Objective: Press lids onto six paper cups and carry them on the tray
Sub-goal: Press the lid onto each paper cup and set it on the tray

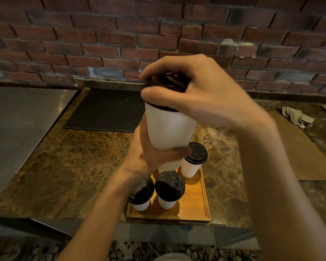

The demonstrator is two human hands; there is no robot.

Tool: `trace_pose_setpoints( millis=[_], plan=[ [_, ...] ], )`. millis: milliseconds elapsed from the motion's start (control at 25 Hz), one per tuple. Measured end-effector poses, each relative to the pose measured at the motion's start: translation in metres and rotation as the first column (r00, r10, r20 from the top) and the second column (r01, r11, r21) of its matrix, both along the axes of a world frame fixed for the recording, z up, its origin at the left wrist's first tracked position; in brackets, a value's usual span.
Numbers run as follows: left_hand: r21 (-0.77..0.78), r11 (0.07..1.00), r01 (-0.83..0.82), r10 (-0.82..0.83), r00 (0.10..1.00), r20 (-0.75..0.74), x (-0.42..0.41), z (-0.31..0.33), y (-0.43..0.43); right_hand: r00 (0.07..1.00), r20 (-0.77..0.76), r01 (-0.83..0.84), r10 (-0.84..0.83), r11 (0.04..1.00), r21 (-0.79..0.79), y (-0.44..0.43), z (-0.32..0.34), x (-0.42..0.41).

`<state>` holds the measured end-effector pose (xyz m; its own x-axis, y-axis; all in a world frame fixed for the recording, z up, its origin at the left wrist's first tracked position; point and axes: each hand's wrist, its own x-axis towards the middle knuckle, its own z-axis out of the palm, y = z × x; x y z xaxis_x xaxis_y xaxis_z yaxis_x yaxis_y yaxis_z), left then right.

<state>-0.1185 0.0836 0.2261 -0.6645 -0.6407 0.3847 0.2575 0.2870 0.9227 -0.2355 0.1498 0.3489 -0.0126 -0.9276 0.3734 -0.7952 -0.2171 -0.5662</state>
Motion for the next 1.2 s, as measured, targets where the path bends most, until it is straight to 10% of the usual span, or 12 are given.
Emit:
trace_pose_setpoints(
  millis=[160, 320, 520, 800, 1000, 1200],
  plan=[
    [0.033, 0.960, 0.279, -0.280, 0.959, 0.038, 0.007, 0.004, -0.003, 0.902, 0.225, -0.386, 0.369, 0.922, 0.031, 0.005, 0.000, -0.019],
    [-0.036, 0.998, -0.046, 0.046, 0.999, -0.004, -0.002, 0.002, 0.005, 0.999, 0.036, 0.033, -0.035, 0.998, 0.055, 0.003, -0.001, -0.003],
    [-0.137, 0.925, -0.355, 0.353, 0.935, -0.039, -0.016, 0.000, 0.013, 0.859, -0.115, 0.468, -0.499, 0.857, -0.217, -0.009, -0.016, 0.031],
    [-0.009, 1.000, -0.017, 0.017, 1.000, 0.023, 0.002, 0.004, -0.002, 0.996, 0.074, 0.067, -0.057, 0.987, -0.147, -0.008, -0.007, 0.001],
    [0.046, 0.993, 0.110, -0.112, 0.993, 0.044, 0.015, -0.004, 0.001, 0.908, 0.201, -0.361, 0.369, 0.930, -0.076, -0.005, -0.007, -0.015],
    [0.002, 0.980, 0.201, -0.201, 0.980, -0.013, 0.014, 0.010, -0.001, 0.912, 0.265, -0.325, 0.314, 0.946, -0.005, -0.002, 0.002, -0.014]
  ],
)
